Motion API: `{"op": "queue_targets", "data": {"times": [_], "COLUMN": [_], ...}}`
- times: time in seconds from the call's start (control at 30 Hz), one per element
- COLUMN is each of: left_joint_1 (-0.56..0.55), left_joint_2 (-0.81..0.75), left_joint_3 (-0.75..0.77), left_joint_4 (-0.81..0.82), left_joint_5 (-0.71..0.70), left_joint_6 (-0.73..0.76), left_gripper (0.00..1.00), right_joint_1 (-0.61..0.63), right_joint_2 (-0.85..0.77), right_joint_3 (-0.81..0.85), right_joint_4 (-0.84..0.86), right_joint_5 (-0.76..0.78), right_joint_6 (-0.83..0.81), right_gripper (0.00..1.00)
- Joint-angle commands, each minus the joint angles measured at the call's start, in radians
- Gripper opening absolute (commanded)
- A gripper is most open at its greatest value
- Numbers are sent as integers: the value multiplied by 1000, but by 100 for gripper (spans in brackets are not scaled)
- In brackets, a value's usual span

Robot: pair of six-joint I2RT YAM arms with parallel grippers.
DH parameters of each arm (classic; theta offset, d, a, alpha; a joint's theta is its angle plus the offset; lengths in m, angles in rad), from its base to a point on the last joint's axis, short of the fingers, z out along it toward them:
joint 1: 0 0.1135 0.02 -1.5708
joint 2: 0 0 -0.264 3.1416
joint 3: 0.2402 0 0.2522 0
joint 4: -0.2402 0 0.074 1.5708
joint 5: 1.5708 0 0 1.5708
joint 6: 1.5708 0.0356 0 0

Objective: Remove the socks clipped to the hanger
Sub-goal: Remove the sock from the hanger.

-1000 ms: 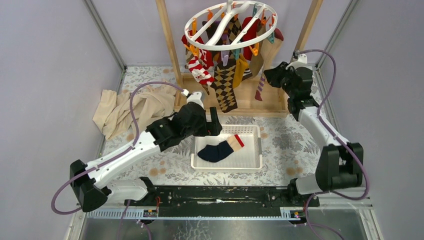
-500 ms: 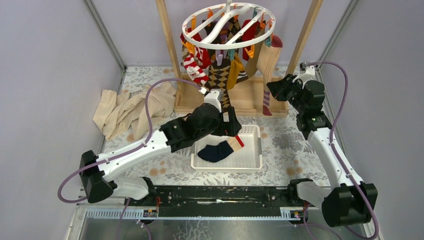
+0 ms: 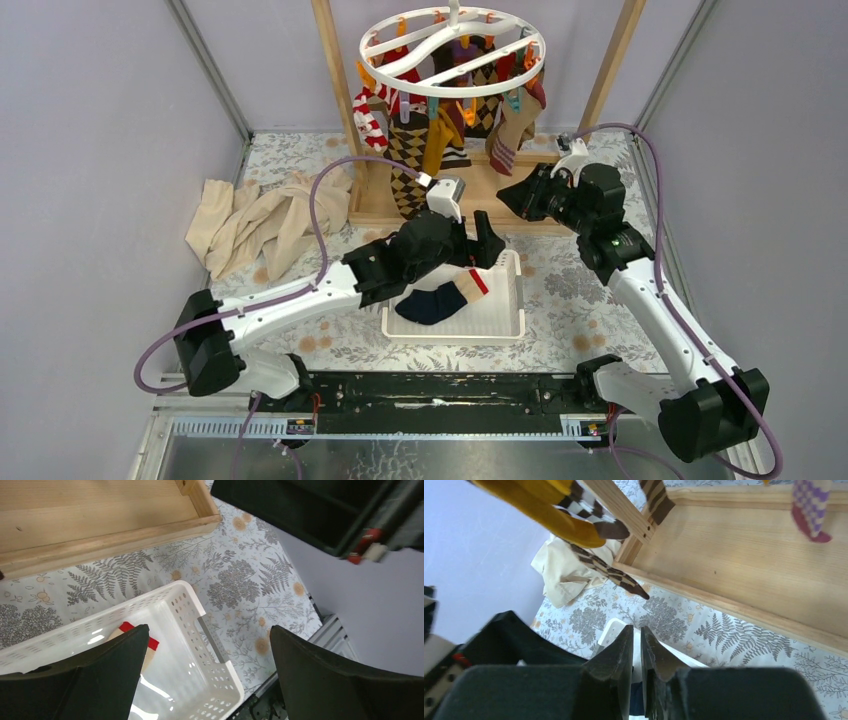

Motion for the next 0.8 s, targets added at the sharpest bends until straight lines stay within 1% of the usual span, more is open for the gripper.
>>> {"op": "queue_targets", "data": {"times": [0.0, 0.07, 0.13, 0.2, 0.27, 0.3, 0.37, 0.43, 0.5, 0.6, 0.77], "left_joint_1": [-7, -7, -6, -6, -6, -6, -6, -6, -6, -6, -6], "left_joint_2": [42, 51, 57, 57, 46, 40, 22, 9, -1, -28, -61], "left_joint_3": [-23, -32, -38, -40, -48, -54, -65, -69, -74, -91, -119], "left_joint_4": [132, 146, 157, 152, 151, 150, 137, 117, 101, 80, 72], "left_joint_5": [-80, -109, -126, -136, -135, -134, -133, -137, -143, -150, -155], "left_joint_6": [63, 74, 84, 87, 84, 82, 76, 71, 66, 58, 55], "left_gripper": [98, 99, 99, 99, 99, 98, 99, 99, 98, 98, 98], "right_joint_1": [21, 25, 28, 29, 29, 29, 27, 27, 18, -12, -25], "right_joint_2": [-29, -31, -37, -35, -24, -15, 8, 40, 66, 94, 181], "right_joint_3": [90, 112, 123, 128, 128, 126, 131, 150, 162, 155, 162], "right_joint_4": [-57, -88, -118, -143, -151, -144, -130, -129, -113, -41, 112], "right_joint_5": [-27, -36, -8, 70, 136, 166, 223, 269, 301, 295, 231], "right_joint_6": [7, -2, -19, -48, -67, -71, -75, -88, -103, -106, -113], "right_gripper": [17, 17, 17, 24, 27, 31, 48, 57, 64, 67, 67]}}
